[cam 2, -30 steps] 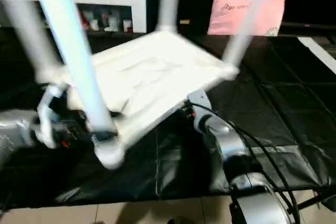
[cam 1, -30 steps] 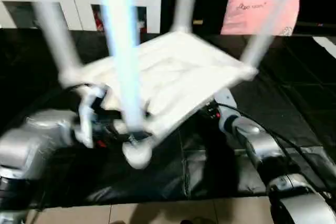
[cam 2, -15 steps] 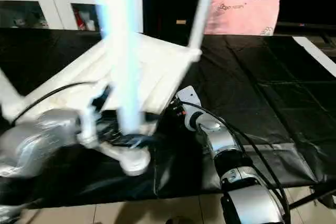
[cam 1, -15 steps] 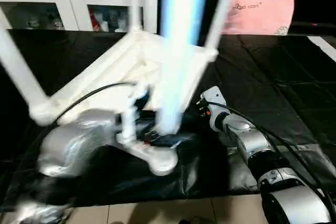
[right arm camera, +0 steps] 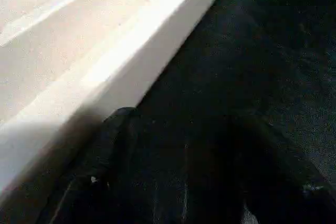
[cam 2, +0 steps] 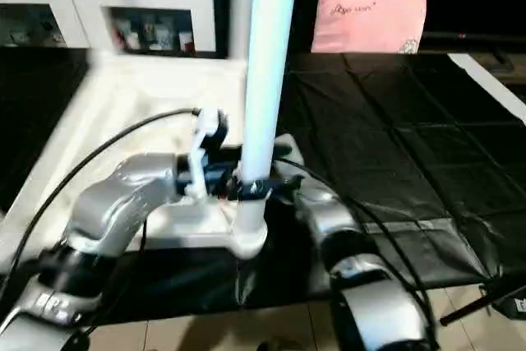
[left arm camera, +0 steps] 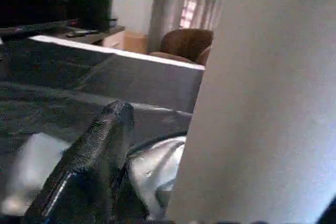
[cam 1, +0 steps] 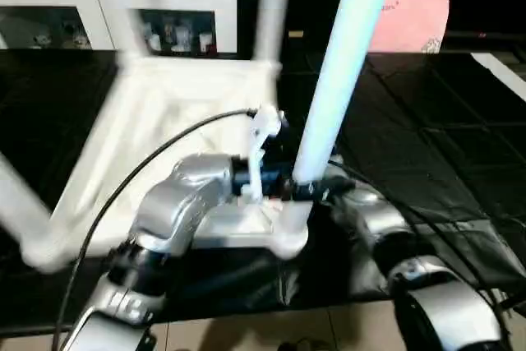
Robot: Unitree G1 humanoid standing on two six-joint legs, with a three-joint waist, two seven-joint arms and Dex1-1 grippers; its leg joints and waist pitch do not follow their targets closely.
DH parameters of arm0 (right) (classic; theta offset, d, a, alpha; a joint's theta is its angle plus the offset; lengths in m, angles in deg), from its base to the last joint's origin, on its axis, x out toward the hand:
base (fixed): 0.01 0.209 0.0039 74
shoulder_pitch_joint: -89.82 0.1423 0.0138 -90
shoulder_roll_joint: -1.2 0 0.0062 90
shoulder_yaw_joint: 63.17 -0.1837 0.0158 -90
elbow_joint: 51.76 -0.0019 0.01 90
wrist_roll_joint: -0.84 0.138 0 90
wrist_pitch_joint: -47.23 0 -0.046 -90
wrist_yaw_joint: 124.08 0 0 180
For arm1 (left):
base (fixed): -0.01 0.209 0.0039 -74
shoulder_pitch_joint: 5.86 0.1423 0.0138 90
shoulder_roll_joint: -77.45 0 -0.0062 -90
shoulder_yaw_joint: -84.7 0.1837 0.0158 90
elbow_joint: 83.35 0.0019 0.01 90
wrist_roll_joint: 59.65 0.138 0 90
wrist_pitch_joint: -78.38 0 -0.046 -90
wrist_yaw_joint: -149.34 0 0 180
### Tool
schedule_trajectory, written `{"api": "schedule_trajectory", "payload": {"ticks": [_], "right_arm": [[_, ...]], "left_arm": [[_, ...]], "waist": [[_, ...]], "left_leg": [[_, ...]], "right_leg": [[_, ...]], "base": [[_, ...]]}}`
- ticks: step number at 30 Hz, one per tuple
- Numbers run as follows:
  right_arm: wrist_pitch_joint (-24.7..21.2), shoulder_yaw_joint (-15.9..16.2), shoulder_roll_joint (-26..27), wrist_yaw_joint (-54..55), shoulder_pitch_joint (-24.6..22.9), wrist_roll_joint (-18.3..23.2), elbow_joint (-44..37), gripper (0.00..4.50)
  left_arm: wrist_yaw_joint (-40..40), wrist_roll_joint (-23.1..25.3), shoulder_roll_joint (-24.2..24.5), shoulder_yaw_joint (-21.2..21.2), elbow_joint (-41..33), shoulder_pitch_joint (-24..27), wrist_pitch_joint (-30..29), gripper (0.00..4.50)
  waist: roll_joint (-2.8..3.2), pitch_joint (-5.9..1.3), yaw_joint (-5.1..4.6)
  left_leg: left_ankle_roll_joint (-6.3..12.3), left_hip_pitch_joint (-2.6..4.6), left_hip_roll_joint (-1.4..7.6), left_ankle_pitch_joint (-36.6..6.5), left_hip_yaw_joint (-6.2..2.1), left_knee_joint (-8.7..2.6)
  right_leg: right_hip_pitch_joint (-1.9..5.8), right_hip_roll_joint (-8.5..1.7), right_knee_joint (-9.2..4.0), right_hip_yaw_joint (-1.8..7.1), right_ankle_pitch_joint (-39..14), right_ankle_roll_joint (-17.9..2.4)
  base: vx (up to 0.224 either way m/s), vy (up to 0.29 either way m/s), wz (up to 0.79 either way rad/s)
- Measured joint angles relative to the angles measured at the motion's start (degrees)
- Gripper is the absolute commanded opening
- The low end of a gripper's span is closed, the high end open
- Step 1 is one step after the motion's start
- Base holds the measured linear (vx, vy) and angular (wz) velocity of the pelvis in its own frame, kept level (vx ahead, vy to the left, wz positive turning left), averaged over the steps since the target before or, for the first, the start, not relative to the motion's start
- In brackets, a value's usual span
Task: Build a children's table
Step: Rotate table base
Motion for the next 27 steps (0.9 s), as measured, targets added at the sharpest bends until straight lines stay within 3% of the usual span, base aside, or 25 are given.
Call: {"api": "schedule_trajectory", "payload": {"ticks": [8,13,14,20,27], "right_arm": [[0.9,-2.5,-7.3,-1.4,-3.0,0.5,-1.8,2.98],[0.5,-2.5,-11.8,-6.3,-8.1,1.1,-10.5,2.98],[0.1,-2.7,-13.5,-8.0,-9.5,1.3,-12.7,2.98],[-3.5,-2.3,-20.8,-21.4,-19.7,6.0,-30.4,2.98],[-9.4,-2.4,-27.4,-31.8,-27.1,12.7,-46.6,2.98]], "left_arm": [[6.9,1.2,9.7,-0.2,-1.8,3.6,0.6,3.67],[10.2,7.0,16.8,6.8,-4.0,5.2,1.0,3.67],[10.1,8.9,18.1,7.5,-3.4,5.8,1.0,3.42],[8.6,15.2,19.2,10.9,-0.4,6.4,3.7,2.98],[6.7,17.9,18.4,12.4,2.1,5.9,3.6,2.45]], "waist": [[0.22,0.07,1.2],[0.32,0.05,1.84],[0.37,0.07,2.12],[0.46,0.11,2.57],[0.56,0.08,2.42]], "left_leg": [[0.0,0.14,-0.03,0.0,0.01,0.01],[0.0,0.17,-0.03,0.0,0.01,-0.02],[0.0,0.17,-0.03,0.0,0.01,-0.02],[0.0,0.18,-0.05,0.0,0.0,0.0],[0.01,0.19,-0.13,0.0,-0.01,-0.01]], "right_leg": [[-0.01,-0.02,-0.04,0.0,0.1,-0.1],[0.01,-0.02,-0.05,0.01,0.0,0.0],[0.01,-0.02,-0.05,0.02,-0.1,0.1],[0.06,-0.03,-0.11,0.03,-0.2,0.3],[0.11,0.0,-0.13,-0.01,-0.2,0.3]], "base": [[0.0,0.0,0.0],[0.0,0.0,0.0],[0.0,0.0,0.0],[0.0,0.0,0.0],[0.0,0.0,0.0]]}}
